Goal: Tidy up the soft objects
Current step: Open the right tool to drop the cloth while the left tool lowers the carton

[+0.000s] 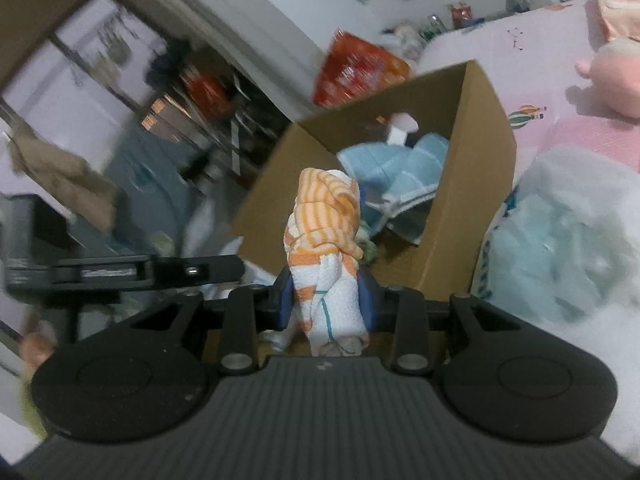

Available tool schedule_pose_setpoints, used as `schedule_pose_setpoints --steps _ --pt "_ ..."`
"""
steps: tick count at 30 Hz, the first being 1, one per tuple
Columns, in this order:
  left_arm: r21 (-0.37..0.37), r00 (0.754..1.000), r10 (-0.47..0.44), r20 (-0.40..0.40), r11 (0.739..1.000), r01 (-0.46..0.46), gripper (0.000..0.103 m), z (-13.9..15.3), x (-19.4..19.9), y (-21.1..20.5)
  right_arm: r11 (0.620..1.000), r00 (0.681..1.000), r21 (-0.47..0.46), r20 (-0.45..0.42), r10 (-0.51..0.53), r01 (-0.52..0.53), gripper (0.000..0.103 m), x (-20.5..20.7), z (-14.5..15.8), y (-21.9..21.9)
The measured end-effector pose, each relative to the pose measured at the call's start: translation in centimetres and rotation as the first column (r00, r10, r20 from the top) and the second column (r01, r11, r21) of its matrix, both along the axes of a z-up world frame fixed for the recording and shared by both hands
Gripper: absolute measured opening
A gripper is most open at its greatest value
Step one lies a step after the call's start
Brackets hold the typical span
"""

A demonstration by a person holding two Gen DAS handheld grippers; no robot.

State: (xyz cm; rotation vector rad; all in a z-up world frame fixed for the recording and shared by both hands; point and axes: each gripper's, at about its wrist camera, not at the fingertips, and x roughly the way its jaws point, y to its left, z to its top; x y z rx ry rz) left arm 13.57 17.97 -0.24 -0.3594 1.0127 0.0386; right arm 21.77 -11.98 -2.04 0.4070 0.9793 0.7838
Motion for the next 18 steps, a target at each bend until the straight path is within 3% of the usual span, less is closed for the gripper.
schedule_pose_setpoints --steps 5,7,10,13,18 --pt "-0.004 1.0 0.013 -0.012 1.0 -0.013 0.063 -0.9 -0.7 0.8 0.977 0.995 -0.211 0.092 0.048 -0.027 0.036 -0.1 -0.3 4.4" --pt "-0.003 1.0 0.009 -0.018 1.0 -0.009 0.063 -1.3 -0.7 0.7 0.959 0.987 -0.282 0.139 0.079 -0.037 0.043 -0.5 -0.1 5.6" --pt "-0.005 1.0 -0.002 -0.023 1.0 0.002 0.063 -1.6 -0.8 0.5 0.939 0.976 -0.342 0.191 0.106 -0.035 0.048 -0.9 0.2 6.1" --pt "-0.004 1.0 -0.013 -0.027 1.0 0.013 0.063 -1.7 -0.8 -0.1 0.942 0.971 -0.335 0.214 0.105 -0.028 0.049 -1.0 0.5 5.7" --pt "-0.001 0.998 -0.053 -0.039 0.999 0.053 0.063 -1.6 -0.1 -1.7 0.974 0.966 -0.227 0.25 0.061 -0.002 0.049 -1.9 2.5 2.5"
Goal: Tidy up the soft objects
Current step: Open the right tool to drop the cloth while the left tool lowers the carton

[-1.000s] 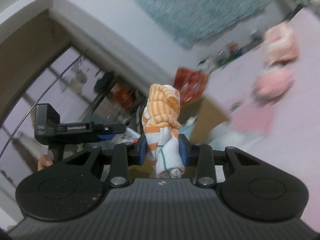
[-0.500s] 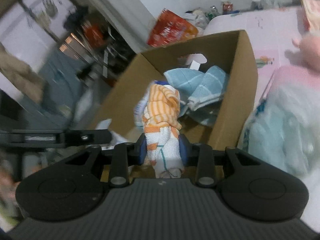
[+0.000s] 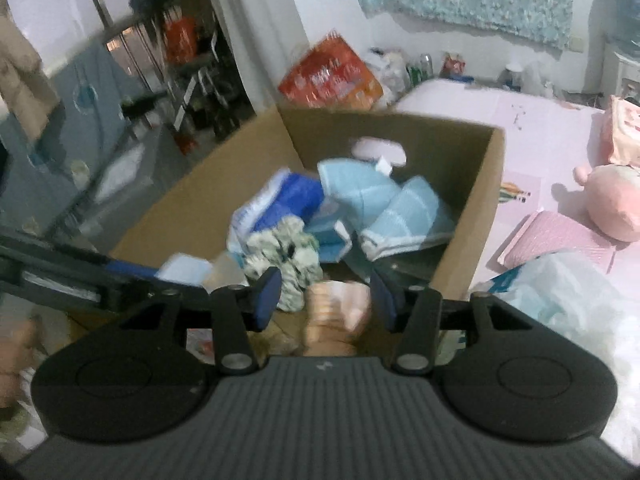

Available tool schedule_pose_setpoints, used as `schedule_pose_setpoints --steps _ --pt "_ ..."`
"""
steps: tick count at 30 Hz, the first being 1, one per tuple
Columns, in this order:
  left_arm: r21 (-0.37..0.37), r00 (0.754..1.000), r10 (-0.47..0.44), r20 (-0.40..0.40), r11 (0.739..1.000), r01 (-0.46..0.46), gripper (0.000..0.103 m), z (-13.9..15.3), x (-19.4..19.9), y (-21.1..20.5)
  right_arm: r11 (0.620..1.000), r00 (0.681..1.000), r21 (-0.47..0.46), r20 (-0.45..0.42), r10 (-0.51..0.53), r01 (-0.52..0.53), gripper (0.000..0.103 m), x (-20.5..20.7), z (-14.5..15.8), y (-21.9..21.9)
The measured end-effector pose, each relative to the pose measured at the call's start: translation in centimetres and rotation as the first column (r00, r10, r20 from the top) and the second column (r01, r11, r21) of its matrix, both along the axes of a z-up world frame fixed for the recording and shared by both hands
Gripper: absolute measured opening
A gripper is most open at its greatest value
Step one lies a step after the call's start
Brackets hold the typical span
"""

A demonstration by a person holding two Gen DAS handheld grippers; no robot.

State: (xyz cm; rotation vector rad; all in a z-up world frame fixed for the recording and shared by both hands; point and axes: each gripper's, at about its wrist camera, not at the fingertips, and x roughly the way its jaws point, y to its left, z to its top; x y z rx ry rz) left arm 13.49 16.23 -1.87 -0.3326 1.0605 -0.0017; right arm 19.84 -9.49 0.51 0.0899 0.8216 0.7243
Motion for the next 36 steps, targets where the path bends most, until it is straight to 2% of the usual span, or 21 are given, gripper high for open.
schedule_pose_setpoints --steps 7,11,16,21,25,26,28,32,36 --pt "-0.039 0.998 -0.069 0.0 0.997 0.069 0.063 0.5 2.9 -3.3 0.987 0.996 0.145 0.041 -0.078 0.071 0.059 -4.5 3.7 -8.9" --pt "-0.064 0.996 -0.086 -0.012 0.994 0.085 0.064 -0.3 5.1 -5.1 0.975 0.99 0.178 0.024 -0.139 0.133 0.06 -6.1 3.5 -13.1" --pt "-0.113 0.997 -0.067 -0.034 0.992 0.063 0.063 -2.2 7.4 -6.2 0.958 0.98 0.207 -0.02 -0.2 0.2 0.061 -7.4 2.3 -16.9" --pt "-0.105 0.998 -0.028 -0.052 0.994 0.023 0.063 -4.0 9.1 -6.6 0.942 0.969 0.226 -0.067 -0.24 0.249 0.061 -7.1 0.7 -18.4" --pt "-0.073 0.99 -0.033 -0.138 0.997 0.023 0.063 -6.5 10.1 -7.2 0.937 0.964 0.229 -0.084 -0.252 0.265 0.061 -7.1 -0.2 -19.2" --pt "-0.085 0.991 -0.028 -0.135 0.996 0.016 0.063 -6.7 9.9 -7.1 0.937 0.964 0.228 -0.086 -0.253 0.266 0.061 -6.9 -0.4 -19.1" --pt "-0.066 0.987 -0.043 -0.158 0.997 0.033 0.063 -6.6 10.0 -7.2 0.936 0.962 0.225 -0.094 -0.255 0.27 0.061 -6.7 -0.7 -19.3" --pt "0.023 0.978 -0.068 -0.199 0.997 0.074 0.063 -6.1 9.4 -8.0 0.935 0.961 0.228 -0.104 -0.255 0.272 0.061 -6.2 -0.9 -19.2" --pt "0.007 0.969 -0.079 -0.236 0.997 0.083 0.063 -6.3 9.1 -8.0 0.933 0.962 0.234 -0.094 -0.258 0.273 0.062 -5.9 -0.9 -19.0"
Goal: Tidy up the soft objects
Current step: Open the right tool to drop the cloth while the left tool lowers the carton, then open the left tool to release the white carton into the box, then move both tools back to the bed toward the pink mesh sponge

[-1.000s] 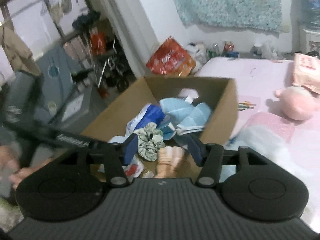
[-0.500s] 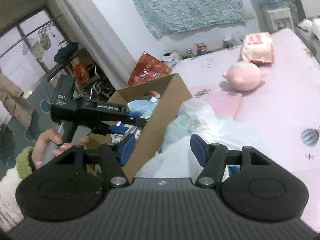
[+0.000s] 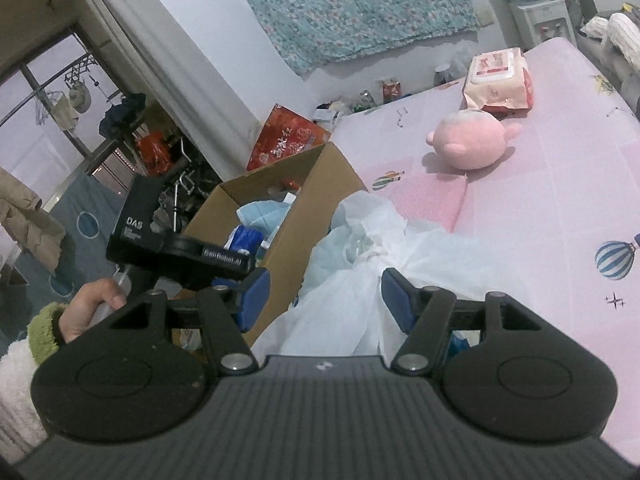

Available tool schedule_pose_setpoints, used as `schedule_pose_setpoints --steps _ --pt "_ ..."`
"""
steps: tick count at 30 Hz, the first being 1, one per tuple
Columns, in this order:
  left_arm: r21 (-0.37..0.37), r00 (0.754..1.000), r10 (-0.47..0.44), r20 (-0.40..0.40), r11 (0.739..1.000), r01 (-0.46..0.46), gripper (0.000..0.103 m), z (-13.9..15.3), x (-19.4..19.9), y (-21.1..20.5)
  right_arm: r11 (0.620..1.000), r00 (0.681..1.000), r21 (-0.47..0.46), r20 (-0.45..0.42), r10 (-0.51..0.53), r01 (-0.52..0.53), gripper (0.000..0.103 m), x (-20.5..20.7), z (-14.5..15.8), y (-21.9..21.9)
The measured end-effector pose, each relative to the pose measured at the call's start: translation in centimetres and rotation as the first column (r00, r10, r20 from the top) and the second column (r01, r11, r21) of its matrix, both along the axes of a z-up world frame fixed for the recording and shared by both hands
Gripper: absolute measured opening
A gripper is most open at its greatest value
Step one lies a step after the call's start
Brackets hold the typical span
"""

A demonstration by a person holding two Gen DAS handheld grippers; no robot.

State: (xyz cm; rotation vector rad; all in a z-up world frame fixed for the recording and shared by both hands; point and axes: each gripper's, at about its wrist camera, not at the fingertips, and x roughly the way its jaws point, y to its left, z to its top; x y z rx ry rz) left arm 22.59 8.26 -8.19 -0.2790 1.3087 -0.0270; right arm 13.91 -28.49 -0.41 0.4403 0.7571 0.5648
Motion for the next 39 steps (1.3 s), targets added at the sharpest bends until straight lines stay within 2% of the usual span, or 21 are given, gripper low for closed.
schedule_pose_setpoints --steps 3,5,12,16,20,24,29,33,39 --pt "-0.036 1.0 -0.004 0.012 0.999 0.004 0.065 0.7 -0.2 0.5 1.0 1.0 0.006 -0.007 -0.003 0.003 0.063 0.3 -0.3 -0.1" --pt "-0.046 0.999 -0.008 0.037 0.999 0.009 0.077 1.6 -0.3 0.5 1.0 1.0 0.006 -0.012 -0.008 0.008 0.064 0.6 -0.6 -0.4" --pt "-0.012 0.986 0.008 0.164 1.0 -0.006 0.088 5.6 -1.5 0.2 0.997 0.997 0.013 -0.009 -0.074 0.075 0.071 0.7 -1.0 -2.7" --pt "0.047 0.966 0.017 0.257 0.998 -0.03 0.089 8.4 -2.5 0.0 0.992 0.993 0.025 -0.011 -0.121 0.121 0.074 0.9 -1.5 -4.7" --pt "0.113 0.932 -0.004 0.363 0.993 -0.04 0.093 11.4 -2.8 -1.0 0.986 0.987 0.05 -0.026 -0.157 0.158 0.075 1.8 -2.3 -6.5" --pt "0.131 0.912 -0.062 0.406 0.991 0.009 0.095 13.2 -1.6 -3.4 0.978 0.982 0.092 -0.049 -0.183 0.187 0.075 3.6 -3.8 -7.7" --pt "0.171 0.909 -0.206 0.364 0.973 0.152 0.096 12.9 1.7 -8.8 0.971 0.976 0.113 -0.076 -0.204 0.211 0.075 5.9 -6.1 -8.6" --pt "0.226 0.893 -0.385 0.234 0.915 0.335 0.098 10.4 5.5 -14.3 0.977 0.978 0.099 -0.099 -0.181 0.191 0.075 8.0 -7.9 -8.7" --pt "0.321 0.862 -0.507 0.02 0.82 0.474 0.098 4.8 10.7 -20.5 0.987 0.985 0.058 -0.094 -0.146 0.151 0.074 10.0 -9.7 -8.4"
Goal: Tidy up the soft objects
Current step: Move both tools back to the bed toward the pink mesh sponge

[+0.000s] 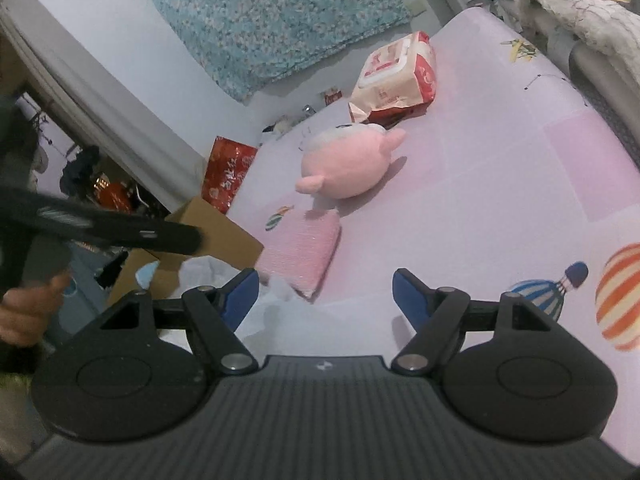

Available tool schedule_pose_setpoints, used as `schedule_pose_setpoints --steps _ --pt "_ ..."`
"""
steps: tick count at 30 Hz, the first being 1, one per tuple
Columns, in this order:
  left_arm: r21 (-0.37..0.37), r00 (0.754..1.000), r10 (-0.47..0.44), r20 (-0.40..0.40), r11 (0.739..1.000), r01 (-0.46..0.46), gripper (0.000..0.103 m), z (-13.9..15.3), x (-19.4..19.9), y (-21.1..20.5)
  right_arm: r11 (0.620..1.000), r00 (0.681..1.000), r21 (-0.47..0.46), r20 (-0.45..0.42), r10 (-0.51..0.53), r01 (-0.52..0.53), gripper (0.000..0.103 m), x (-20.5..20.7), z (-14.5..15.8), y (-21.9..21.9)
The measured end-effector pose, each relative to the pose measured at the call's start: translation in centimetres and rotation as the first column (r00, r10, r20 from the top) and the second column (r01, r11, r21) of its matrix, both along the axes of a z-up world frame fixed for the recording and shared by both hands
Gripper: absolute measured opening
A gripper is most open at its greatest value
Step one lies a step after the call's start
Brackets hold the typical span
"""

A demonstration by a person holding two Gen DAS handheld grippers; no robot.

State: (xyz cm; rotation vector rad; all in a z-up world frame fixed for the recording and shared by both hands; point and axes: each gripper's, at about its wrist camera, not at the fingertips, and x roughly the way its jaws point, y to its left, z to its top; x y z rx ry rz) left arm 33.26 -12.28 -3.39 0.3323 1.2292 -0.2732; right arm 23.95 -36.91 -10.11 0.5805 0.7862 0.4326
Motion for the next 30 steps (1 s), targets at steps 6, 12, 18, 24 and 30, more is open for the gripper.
schedule_pose_setpoints --steps 6,12,18,24,30 --pt "0.118 0.992 -0.001 -0.125 0.993 0.015 0.098 -5.5 3.4 -2.4 1.0 1.0 0.01 0.007 0.02 -0.02 0.074 1.1 -1.2 -0.7" --pt "0.179 0.983 0.041 -0.178 0.984 -0.008 0.096 -8.8 5.0 -2.7 1.0 1.0 -0.002 0.021 0.002 -0.002 0.074 0.7 -1.8 -2.1" --pt "0.135 0.991 0.01 -0.131 0.991 0.008 0.071 -7.5 4.7 -3.1 0.999 0.998 0.002 0.03 -0.046 0.046 0.074 0.0 -2.3 -4.3" --pt "0.032 0.99 -0.07 -0.126 0.997 0.075 0.071 -6.6 3.5 -5.8 0.994 0.994 0.018 0.018 -0.105 0.105 0.074 -0.8 -2.9 -6.2" --pt "-0.196 0.976 -0.13 -0.173 0.976 0.096 0.075 -4.9 2.6 -7.0 0.988 0.988 0.01 -0.002 -0.156 0.156 0.074 -2.4 -3.4 -7.9"
